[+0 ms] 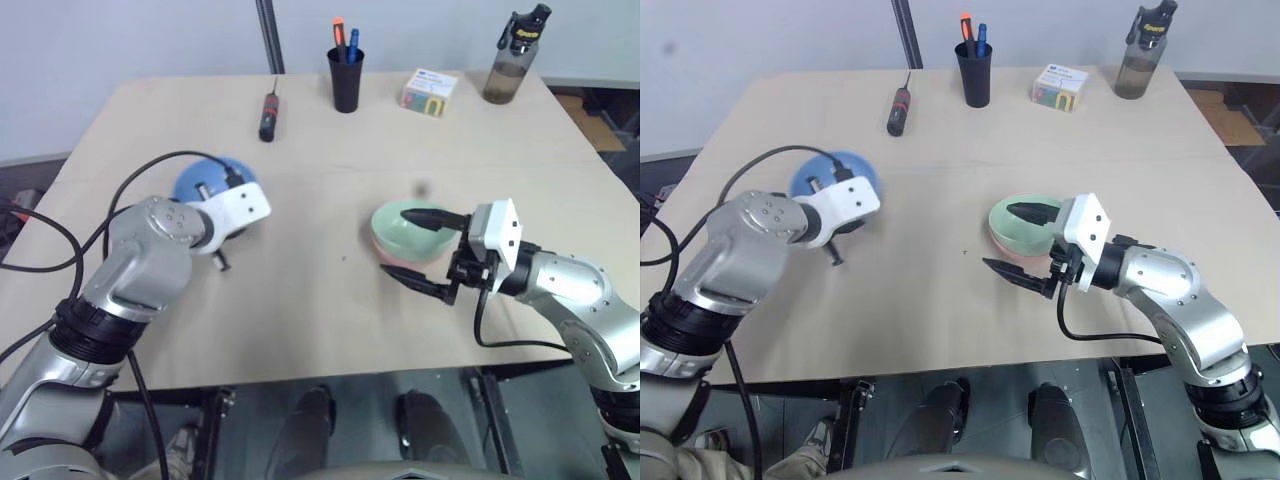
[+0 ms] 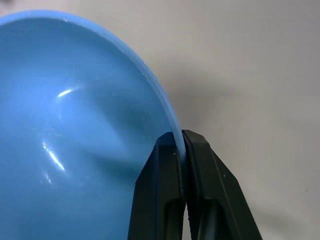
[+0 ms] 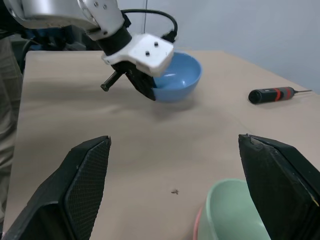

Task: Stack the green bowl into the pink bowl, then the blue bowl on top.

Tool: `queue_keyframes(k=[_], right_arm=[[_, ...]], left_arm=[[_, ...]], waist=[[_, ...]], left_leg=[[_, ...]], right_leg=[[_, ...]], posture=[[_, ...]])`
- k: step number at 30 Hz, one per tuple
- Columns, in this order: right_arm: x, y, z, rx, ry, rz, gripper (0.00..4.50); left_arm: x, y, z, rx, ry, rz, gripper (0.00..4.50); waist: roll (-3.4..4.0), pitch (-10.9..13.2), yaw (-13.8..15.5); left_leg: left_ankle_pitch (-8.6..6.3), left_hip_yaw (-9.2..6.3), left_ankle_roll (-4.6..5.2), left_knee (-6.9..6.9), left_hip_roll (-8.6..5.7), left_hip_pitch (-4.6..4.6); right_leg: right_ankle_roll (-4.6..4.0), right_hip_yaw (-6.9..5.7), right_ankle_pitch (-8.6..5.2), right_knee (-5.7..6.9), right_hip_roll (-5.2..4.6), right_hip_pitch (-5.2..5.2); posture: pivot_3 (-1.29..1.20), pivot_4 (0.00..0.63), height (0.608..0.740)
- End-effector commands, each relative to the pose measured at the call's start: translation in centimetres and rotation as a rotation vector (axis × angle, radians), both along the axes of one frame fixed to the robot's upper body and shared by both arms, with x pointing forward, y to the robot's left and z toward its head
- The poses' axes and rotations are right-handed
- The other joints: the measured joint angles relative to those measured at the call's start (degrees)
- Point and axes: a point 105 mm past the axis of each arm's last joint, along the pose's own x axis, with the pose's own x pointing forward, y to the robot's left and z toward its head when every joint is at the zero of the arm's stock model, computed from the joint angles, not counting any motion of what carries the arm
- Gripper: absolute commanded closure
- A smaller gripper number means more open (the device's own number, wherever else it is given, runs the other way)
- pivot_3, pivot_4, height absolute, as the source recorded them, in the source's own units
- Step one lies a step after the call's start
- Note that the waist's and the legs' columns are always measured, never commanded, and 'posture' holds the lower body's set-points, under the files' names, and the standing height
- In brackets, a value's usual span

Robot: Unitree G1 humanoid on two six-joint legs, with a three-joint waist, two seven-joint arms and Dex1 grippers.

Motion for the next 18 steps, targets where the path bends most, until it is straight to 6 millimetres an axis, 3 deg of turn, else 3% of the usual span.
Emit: queue_keyframes(k=[1,6,9,13,18], right_arm=[[-0.4,-1.0,1.2,0.003,-0.061,-0.065,0.24],[-2.2,-5.5,0.9,0.027,-0.034,-0.28,0.24],[-3.4,-7.1,0.6,0.018,-0.025,-0.384,0.24],[-5.0,-7.8,0.4,0.021,-0.024,-0.474,0.24],[-6.5,-8.0,0.4,0.025,-0.032,-0.548,0.24]], left_arm=[[-0.6,-2.5,3.6,-0.138,-0.142,-0.219,4.47],[-2.5,-10.5,6.3,-0.227,-0.261,-0.805,4.47],[-1.9,-13.7,6.2,-0.25,-0.224,-0.988,4.47],[-1.2,-16.9,5.7,-0.27,-0.166,-1.156,4.47],[-0.8,-17.5,4.5,-0.22,-0.088,-1.242,4.47]], waist=[[0.0,0.0,0.0],[0.02,0.0,1.71],[-0.01,-0.02,1.94],[0.11,-0.11,2.36],[0.13,-0.13,0.33]], left_leg=[[0.0,0.03,0.0,0.0,-0.02,-0.01],[0.0,0.0,0.0,0.0,-0.12,-0.08],[0.0,0.06,0.01,0.18,-0.25,-0.19],[0.01,0.11,0.03,0.28,-0.27,-0.13],[0.0,0.17,0.05,0.24,-0.25,-0.11]], right_leg=[[-0.09,0.02,0.05,-0.01,-0.05,0.0],[-0.12,-0.01,0.07,-0.05,-0.12,0.01],[-0.1,0.01,0.08,-0.08,-0.23,0.02],[0.16,0.03,-0.01,-0.04,-0.22,0.11],[0.19,0.09,-0.03,-0.03,-0.22,0.06]], posture=[[0.0,0.15,0.74],[0.0,0.15,0.74],[0.0,0.15,0.74],[0.0,0.15,0.74],[0.0,0.15,0.74]])
